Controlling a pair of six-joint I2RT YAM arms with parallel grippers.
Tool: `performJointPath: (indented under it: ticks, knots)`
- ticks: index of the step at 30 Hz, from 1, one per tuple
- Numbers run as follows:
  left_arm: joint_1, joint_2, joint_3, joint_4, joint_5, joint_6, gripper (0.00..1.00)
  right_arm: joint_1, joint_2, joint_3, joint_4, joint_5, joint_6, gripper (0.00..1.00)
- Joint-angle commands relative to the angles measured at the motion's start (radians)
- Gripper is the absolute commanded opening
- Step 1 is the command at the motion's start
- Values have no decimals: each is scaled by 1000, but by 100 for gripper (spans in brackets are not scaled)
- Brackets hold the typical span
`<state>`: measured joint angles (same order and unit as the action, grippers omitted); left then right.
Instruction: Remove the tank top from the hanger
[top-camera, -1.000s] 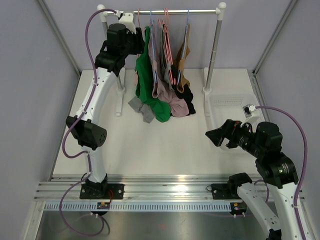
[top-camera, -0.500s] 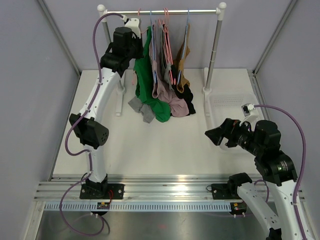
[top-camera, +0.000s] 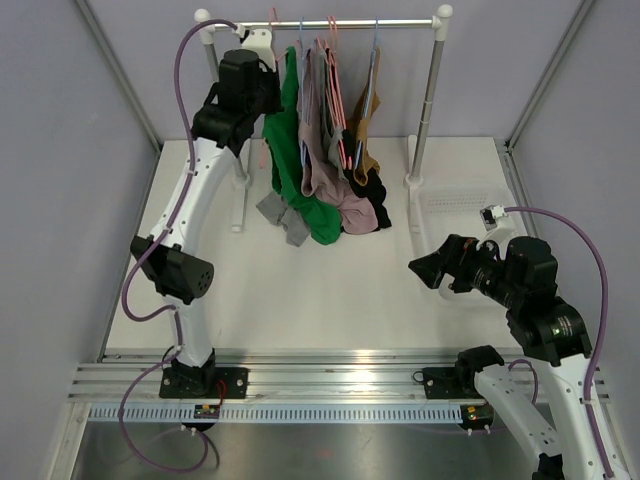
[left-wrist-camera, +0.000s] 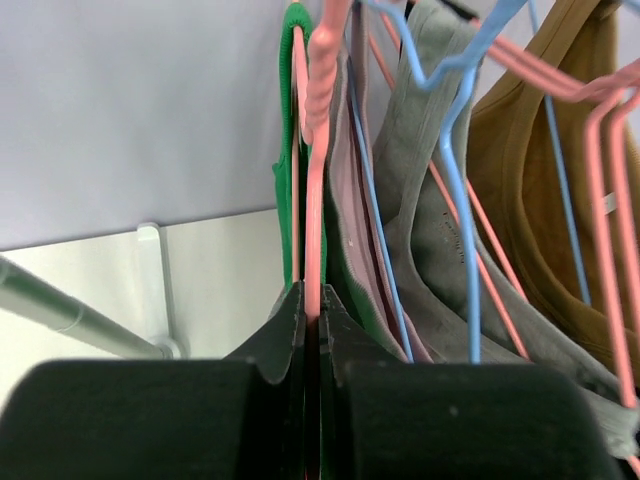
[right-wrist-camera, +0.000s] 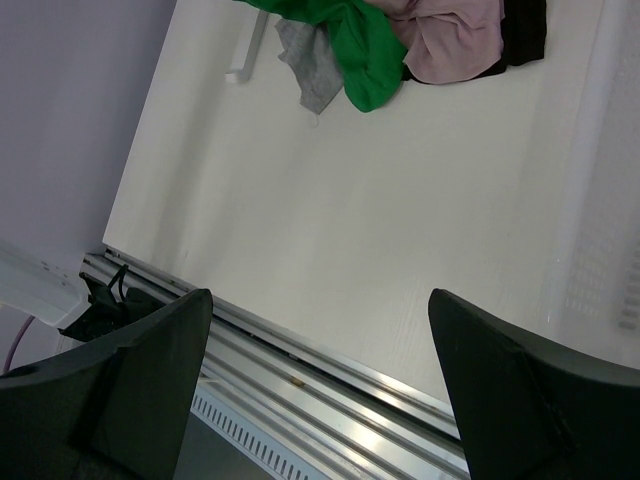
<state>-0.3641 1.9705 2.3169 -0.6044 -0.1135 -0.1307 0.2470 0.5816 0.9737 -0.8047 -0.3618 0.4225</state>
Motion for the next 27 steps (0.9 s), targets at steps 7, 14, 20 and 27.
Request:
performJointPath:
  ticks: [7, 14, 20, 27]
  knots:
    - [-3, -220, 12, -9, -69, -17, 0, 5, 4, 16, 45, -29, -7, 97]
    - [-3, -514, -292, -37, -112, -52, 0, 5, 29, 77, 41, -58, -34, 97]
    - [-3, -754, -384, -110, -92, -79, 0, 5, 38, 108, 55, -83, -34, 98]
    - [-3, -1033, -540, -256, 151, -141, 0, 5, 79, 94, 243, -291, 56, 98]
